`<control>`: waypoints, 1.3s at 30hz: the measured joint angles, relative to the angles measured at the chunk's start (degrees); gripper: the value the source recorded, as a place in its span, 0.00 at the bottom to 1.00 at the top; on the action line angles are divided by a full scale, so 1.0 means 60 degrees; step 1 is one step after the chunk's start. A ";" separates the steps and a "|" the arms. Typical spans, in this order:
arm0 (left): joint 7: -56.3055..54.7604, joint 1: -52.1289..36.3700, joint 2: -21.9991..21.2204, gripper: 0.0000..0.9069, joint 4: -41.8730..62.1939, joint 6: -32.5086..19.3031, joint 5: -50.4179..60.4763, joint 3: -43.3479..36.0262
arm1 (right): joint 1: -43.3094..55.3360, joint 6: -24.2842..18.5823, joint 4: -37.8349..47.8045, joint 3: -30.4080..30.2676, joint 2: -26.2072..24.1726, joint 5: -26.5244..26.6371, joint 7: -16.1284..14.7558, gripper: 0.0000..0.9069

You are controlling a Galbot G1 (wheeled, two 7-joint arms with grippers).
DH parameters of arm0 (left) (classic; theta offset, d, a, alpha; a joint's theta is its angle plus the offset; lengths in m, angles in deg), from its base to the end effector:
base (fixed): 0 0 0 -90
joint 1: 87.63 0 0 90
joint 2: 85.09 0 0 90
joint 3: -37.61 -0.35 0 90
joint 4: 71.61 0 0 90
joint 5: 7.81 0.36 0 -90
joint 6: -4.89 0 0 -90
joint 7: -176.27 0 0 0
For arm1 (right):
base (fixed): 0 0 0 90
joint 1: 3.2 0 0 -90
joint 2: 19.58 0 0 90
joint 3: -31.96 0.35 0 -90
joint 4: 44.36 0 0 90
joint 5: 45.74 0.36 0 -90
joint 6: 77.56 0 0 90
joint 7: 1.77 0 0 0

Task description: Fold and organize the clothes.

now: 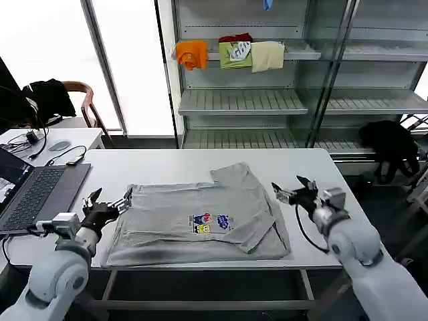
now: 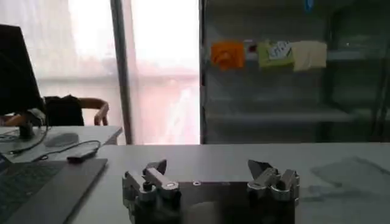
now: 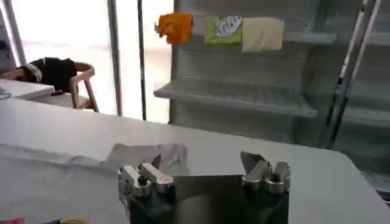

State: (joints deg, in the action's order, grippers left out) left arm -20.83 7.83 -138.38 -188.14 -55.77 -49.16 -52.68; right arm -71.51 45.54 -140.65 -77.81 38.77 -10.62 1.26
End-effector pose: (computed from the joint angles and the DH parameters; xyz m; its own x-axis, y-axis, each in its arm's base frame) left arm 0.3061 0.1118 -0.1826 -0.9701 0.0056 0.2426 0.0103 0.9998 0.0178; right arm 0.4341 -0.0599 -0.1802 -0.9152 -0.2707 0.2984 -0.2990 0.9528 -0.0526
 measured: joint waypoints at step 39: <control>0.1775 -0.4252 -0.0444 0.87 0.5738 0.0646 0.0868 -0.2579 | 0.4765 0.0022 0.8386 -0.1888 0.3479 -0.3631 -0.2635 1.00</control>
State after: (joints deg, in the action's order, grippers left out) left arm -10.18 -17.68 -141.04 -153.71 -51.90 -43.95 -68.15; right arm -42.92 45.67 -90.33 -89.14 59.64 -32.41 -14.55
